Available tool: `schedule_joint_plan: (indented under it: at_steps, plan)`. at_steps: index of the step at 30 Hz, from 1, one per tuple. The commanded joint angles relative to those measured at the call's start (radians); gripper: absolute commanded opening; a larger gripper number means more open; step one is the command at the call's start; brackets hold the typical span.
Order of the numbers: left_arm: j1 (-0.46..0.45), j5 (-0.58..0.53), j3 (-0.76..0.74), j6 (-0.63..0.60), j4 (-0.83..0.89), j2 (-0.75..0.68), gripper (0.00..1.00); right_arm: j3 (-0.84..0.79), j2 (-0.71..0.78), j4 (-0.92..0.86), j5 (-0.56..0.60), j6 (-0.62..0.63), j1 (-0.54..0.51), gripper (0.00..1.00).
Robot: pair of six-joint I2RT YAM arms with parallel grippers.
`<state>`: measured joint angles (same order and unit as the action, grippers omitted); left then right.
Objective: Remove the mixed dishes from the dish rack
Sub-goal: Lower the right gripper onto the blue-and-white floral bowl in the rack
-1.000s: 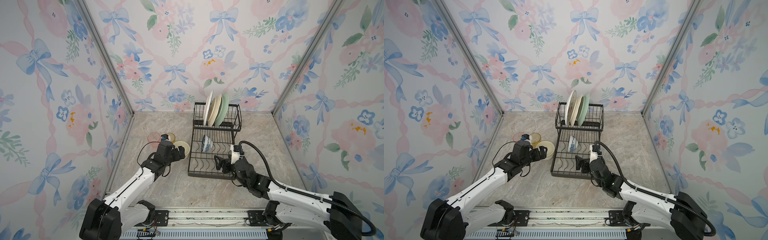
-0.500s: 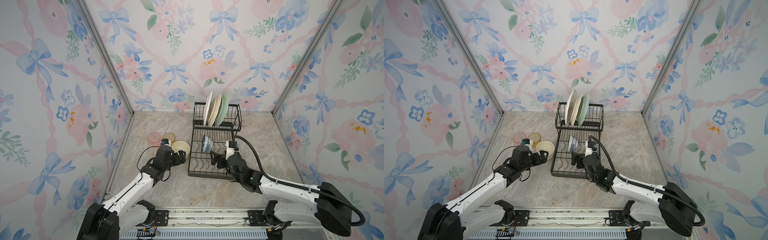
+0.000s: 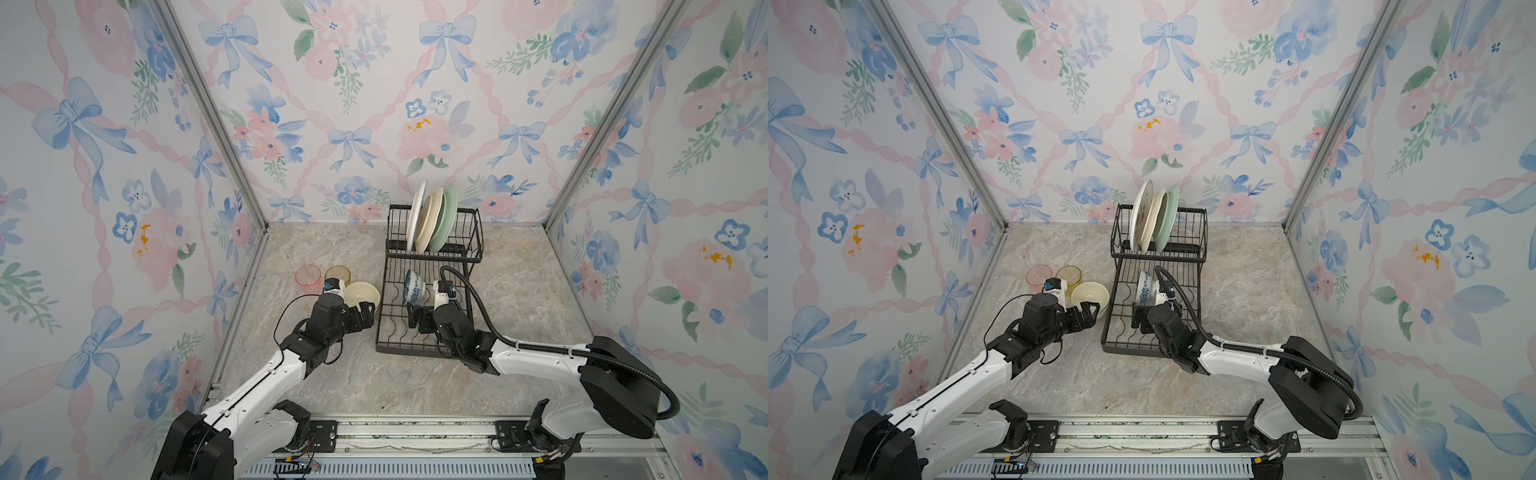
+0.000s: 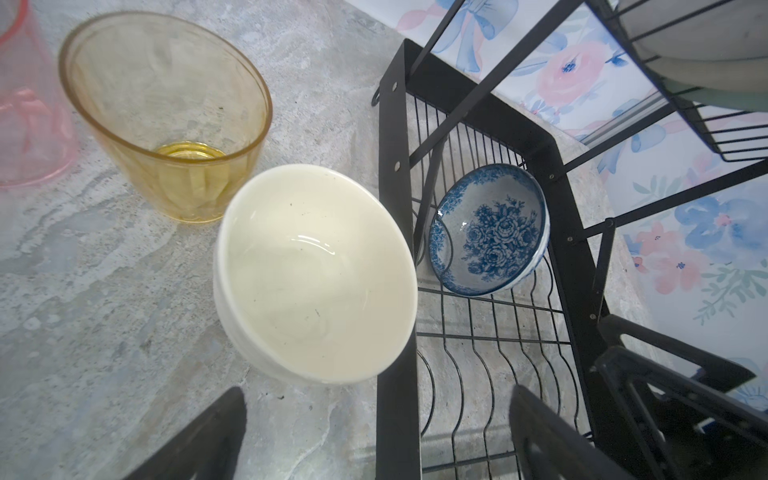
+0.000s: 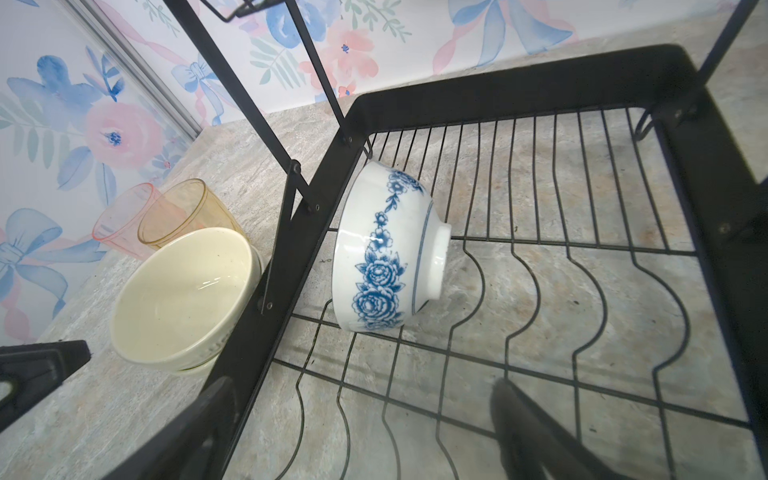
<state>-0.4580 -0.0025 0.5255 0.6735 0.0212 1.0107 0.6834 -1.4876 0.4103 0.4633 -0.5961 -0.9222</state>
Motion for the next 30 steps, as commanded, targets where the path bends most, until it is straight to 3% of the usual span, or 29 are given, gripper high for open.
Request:
schedule_joint_plan:
  at_steps: [1, 12, 19, 30]
  plan:
    - [-0.004, -0.015, -0.015, -0.009, -0.029, 0.003, 0.98, 0.050, -0.039, 0.060, -0.009, 0.022, 0.018, 0.97]
    - [-0.002, -0.031, -0.019, -0.014, -0.032, 0.009, 0.98, 0.071, -0.132, 0.122, -0.100, -0.019, 0.092, 0.99]
    - [-0.002, -0.033, -0.019, -0.012, -0.036, 0.014, 0.98, 0.090, -0.163, 0.123, -0.094, -0.015, 0.098, 1.00]
    - [-0.003, -0.030, -0.023, -0.010, -0.046, 0.029, 0.98, 0.113, -0.227, 0.128, -0.120, -0.022, 0.127, 0.94]
